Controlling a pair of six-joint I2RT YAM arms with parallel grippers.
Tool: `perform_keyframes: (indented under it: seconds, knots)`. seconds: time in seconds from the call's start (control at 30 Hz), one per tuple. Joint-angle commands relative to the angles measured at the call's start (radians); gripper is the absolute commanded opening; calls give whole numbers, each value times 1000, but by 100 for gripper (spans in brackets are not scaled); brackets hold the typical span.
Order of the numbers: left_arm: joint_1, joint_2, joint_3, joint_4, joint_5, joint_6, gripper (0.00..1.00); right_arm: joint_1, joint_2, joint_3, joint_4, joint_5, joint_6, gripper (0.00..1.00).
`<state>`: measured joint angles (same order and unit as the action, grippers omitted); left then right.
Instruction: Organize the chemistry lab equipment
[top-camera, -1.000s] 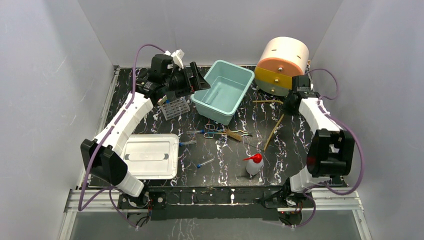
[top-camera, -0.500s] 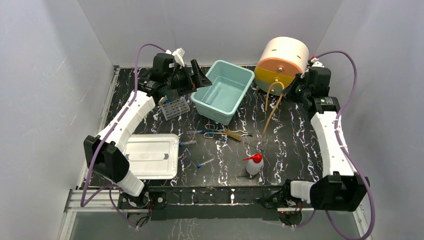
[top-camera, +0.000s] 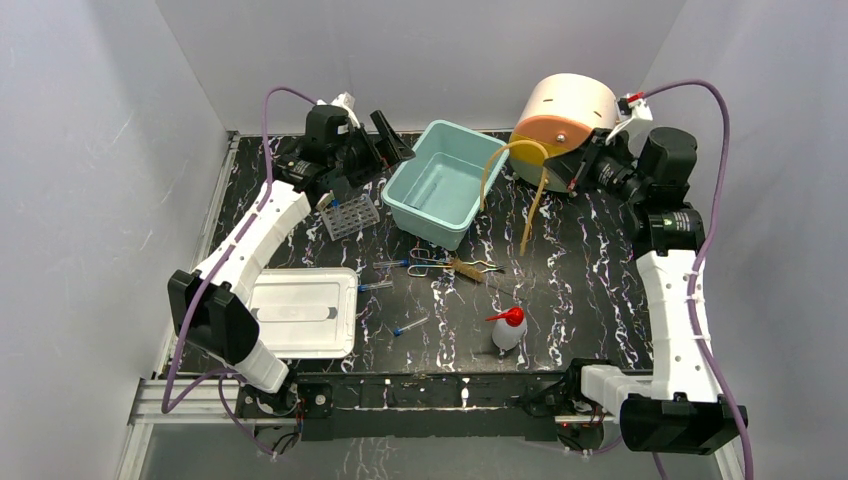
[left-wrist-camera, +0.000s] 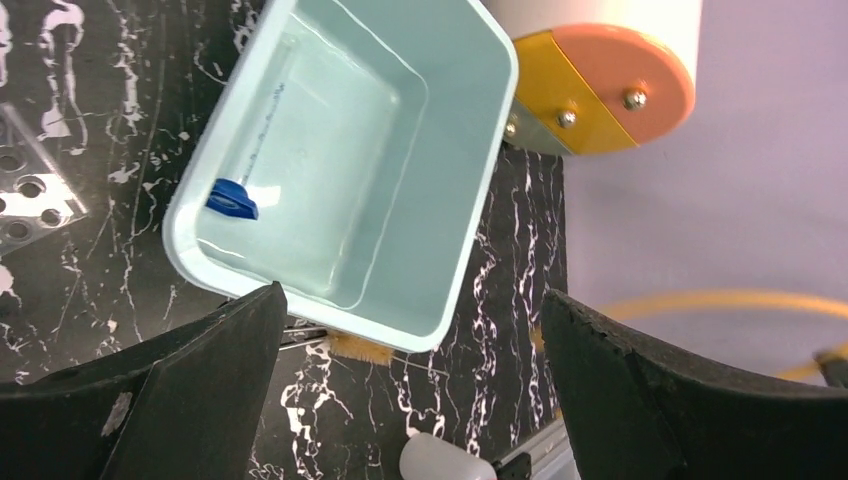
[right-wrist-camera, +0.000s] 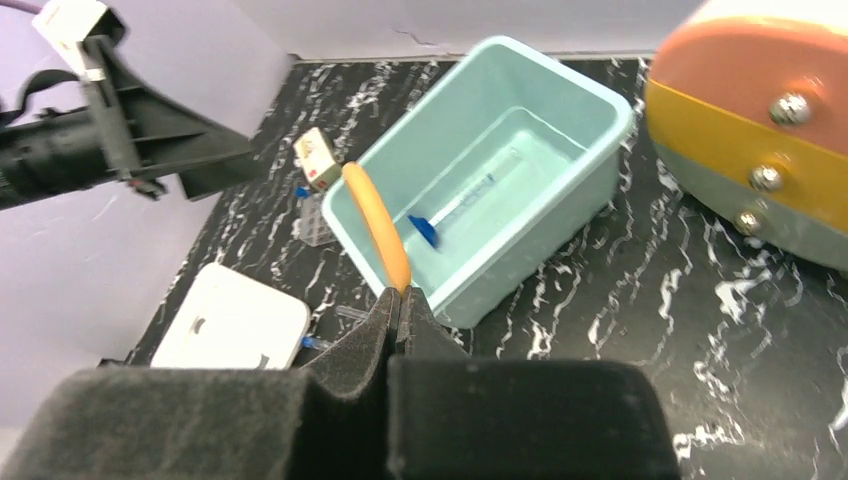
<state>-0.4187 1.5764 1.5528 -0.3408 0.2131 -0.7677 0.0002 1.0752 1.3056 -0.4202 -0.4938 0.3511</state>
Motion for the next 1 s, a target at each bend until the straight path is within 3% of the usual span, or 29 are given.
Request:
perform_keyframes:
  seconds: [0.0, 0.37, 0.67, 0.97]
  knots:
    - [5, -40, 10, -29, -94, -33, 98, -1, 23, 100, 85, -165, -13, 0]
    - [50, -18, 41, -65, -199, -61, 98, 159, 148, 200, 136, -38, -42, 0]
    - [131, 13, 68, -66, -199, -47, 98, 290, 316, 333, 209, 137, -70, 0]
    - [176, 58, 85, -35, -121, -29, 98, 356, 432, 294, 296, 306, -78, 0]
